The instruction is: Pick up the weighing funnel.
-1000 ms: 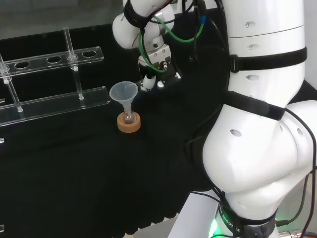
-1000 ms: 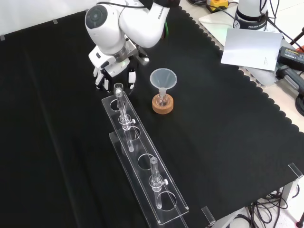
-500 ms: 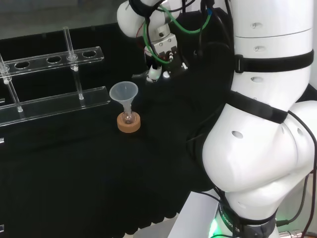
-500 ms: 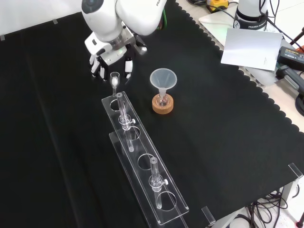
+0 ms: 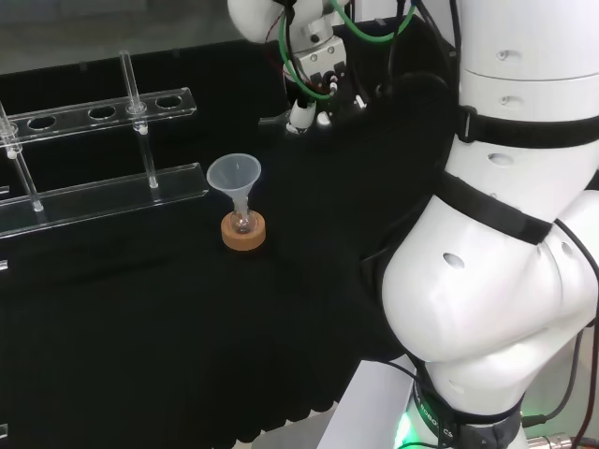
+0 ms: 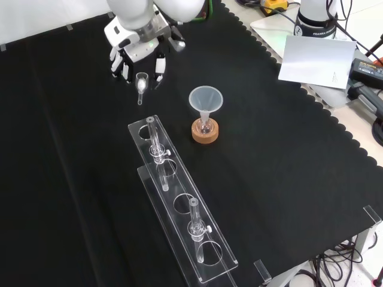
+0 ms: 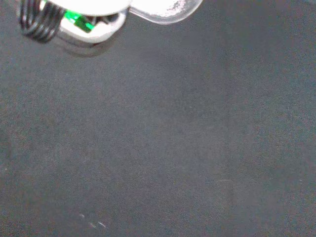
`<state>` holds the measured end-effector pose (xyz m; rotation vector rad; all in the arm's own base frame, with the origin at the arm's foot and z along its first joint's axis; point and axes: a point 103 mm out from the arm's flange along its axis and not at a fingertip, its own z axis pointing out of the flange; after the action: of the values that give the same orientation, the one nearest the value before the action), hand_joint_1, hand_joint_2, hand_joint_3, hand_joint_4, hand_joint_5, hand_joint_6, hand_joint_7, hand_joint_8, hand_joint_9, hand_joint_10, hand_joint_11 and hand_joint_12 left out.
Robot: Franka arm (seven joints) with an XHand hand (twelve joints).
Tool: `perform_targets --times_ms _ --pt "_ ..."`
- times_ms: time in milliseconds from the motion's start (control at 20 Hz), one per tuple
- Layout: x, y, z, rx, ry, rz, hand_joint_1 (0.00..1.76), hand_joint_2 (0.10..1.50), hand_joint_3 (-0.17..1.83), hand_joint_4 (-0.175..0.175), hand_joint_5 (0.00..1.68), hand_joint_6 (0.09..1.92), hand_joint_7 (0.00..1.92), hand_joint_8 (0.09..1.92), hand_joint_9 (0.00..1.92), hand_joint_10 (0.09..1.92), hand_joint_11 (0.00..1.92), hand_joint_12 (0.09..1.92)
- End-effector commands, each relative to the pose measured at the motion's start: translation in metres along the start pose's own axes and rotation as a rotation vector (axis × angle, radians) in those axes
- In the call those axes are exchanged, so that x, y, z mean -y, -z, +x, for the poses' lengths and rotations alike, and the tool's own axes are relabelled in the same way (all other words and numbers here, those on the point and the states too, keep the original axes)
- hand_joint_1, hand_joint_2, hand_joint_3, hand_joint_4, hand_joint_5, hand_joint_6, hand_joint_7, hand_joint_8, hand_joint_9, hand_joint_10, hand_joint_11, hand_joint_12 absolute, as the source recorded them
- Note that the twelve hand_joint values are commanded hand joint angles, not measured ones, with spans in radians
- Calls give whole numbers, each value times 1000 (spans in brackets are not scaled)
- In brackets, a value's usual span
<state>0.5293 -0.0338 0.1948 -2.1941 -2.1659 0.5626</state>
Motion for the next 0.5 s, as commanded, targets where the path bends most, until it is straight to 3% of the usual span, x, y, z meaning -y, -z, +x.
perform_targets --times_ms 50,500 --pt "29 13 -9 1 -22 -1 1133 686 548 175 1349 488 580 656 947 364 744 1105" --pt "64 36 -18 -38 -45 -35 1132 687 548 175 1344 496 573 657 945 362 739 1105"
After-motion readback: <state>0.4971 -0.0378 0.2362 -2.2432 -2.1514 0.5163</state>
